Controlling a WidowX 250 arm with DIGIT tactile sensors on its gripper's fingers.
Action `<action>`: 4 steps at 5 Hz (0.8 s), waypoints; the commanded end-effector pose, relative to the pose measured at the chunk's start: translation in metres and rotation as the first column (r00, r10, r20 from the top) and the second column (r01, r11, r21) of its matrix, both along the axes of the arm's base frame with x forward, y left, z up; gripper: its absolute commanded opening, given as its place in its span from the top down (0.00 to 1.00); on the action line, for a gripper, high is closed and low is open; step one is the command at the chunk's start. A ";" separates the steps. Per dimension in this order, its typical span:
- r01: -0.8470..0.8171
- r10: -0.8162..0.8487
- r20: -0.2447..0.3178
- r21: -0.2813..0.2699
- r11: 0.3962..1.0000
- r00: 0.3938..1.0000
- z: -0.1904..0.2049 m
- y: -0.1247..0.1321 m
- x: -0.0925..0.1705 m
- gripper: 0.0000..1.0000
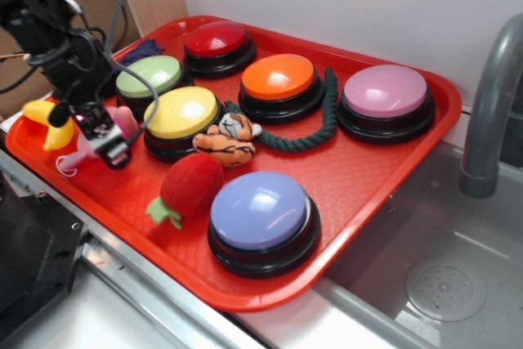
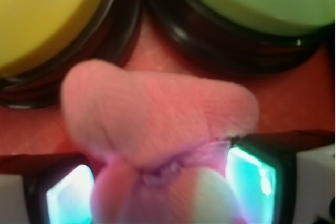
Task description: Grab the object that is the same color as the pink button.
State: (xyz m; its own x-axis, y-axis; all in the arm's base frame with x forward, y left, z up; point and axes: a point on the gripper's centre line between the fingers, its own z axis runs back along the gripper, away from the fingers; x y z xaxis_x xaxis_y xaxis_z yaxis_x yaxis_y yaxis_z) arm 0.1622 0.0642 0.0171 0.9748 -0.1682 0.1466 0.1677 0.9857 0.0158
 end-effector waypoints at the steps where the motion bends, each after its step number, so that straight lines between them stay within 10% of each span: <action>1: -0.034 0.033 0.023 0.038 0.999 0.999 0.004 -0.002 0.009 1.00; 4: -0.085 0.083 -0.047 -0.030 0.996 0.995 0.101 -0.047 0.014 1.00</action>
